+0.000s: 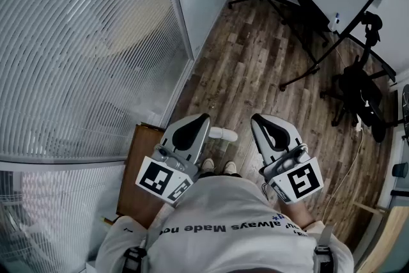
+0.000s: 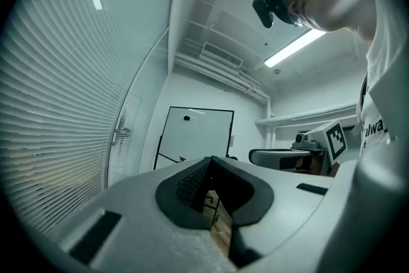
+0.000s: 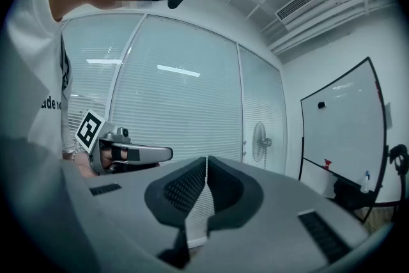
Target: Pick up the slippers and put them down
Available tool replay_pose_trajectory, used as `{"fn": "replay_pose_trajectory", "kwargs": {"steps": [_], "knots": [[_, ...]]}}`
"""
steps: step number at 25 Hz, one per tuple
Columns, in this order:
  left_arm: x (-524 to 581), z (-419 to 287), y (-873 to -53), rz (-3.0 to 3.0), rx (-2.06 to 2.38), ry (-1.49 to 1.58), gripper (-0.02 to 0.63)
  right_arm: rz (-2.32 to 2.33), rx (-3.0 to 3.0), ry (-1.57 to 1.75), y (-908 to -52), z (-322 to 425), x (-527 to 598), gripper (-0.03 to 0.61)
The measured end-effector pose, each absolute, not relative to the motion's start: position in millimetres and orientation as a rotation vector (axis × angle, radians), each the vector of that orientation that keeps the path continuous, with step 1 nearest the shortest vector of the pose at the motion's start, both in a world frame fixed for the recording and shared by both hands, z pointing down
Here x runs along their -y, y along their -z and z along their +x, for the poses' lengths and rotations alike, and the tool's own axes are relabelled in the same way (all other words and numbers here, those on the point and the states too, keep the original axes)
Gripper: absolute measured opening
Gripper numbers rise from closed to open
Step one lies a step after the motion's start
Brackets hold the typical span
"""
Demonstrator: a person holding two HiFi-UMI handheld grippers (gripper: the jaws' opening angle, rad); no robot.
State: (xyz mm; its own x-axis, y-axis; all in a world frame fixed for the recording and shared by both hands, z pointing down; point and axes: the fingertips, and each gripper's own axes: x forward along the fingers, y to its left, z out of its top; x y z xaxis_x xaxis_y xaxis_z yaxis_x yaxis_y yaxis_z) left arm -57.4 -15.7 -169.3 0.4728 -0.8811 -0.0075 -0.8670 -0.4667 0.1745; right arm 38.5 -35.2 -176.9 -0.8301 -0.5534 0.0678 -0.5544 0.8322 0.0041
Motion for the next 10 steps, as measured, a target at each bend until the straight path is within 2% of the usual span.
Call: {"fn": "replay_pose_trajectory", "kwargs": {"steps": [10], "knots": [[14.5,-57.4,165.3,2.558,1.548,0.153,0.012,0.897,2.935,-0.036,169.1,38.9,37.6,0.018]]}}
